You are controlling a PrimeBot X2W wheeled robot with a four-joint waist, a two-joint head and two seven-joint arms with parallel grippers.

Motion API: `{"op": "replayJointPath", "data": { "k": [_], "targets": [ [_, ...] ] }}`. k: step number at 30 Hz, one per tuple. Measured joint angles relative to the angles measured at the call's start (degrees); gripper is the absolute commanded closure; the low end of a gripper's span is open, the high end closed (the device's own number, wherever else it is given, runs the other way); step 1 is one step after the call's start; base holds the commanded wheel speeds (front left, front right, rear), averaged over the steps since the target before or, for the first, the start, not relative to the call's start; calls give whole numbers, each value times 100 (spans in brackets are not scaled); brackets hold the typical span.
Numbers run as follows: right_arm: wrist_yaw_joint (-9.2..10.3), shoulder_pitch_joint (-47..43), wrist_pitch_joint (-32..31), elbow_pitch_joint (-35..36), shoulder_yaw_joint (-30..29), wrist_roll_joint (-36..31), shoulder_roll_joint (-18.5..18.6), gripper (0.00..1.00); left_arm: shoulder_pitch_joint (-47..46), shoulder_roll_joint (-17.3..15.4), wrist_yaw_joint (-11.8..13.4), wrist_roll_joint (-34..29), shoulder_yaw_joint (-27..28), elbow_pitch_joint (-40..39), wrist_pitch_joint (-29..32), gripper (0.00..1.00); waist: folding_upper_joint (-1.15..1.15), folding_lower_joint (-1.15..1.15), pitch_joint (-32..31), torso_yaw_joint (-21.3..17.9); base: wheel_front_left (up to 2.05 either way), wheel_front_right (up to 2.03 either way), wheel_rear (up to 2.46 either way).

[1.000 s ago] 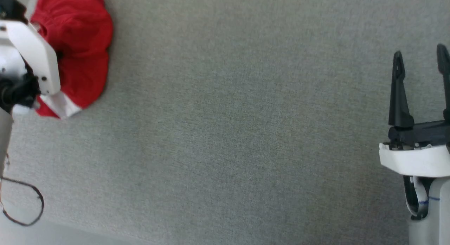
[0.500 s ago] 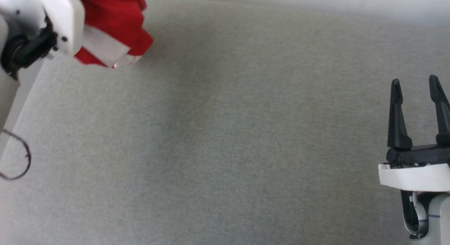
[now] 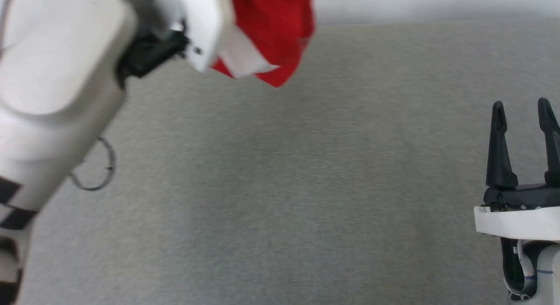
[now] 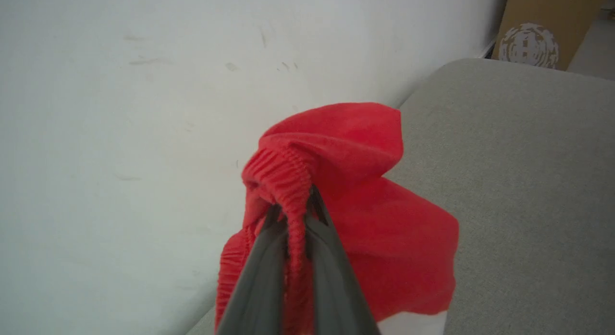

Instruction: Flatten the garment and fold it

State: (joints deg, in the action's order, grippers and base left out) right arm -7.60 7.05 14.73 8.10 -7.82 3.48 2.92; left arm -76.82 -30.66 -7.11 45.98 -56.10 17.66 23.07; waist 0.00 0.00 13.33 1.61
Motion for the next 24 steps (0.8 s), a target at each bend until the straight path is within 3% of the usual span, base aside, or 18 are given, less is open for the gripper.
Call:
{"op": "replayJointPath", "data": {
  "k": [8, 15, 24],
  "targets": [
    [0, -3, 0, -8, -25, 82, 4, 0, -61, 628, 0, 238, -880, 142, -396, 100, 0, 0, 91, -665, 0, 0, 0],
    [0, 38, 0, -9, -3, 104, 5, 0, 525, 890, 0, 498, -1583, 570, -536, 100, -1, 1, 327, -748, 0, 0, 0],
    [0, 116, 0, -23, 44, 37, 4, 0, 1937, 881, 0, 64, -1697, 862, -79, 100, -1, 1, 464, -529, 0, 0, 0]
  ]
}}
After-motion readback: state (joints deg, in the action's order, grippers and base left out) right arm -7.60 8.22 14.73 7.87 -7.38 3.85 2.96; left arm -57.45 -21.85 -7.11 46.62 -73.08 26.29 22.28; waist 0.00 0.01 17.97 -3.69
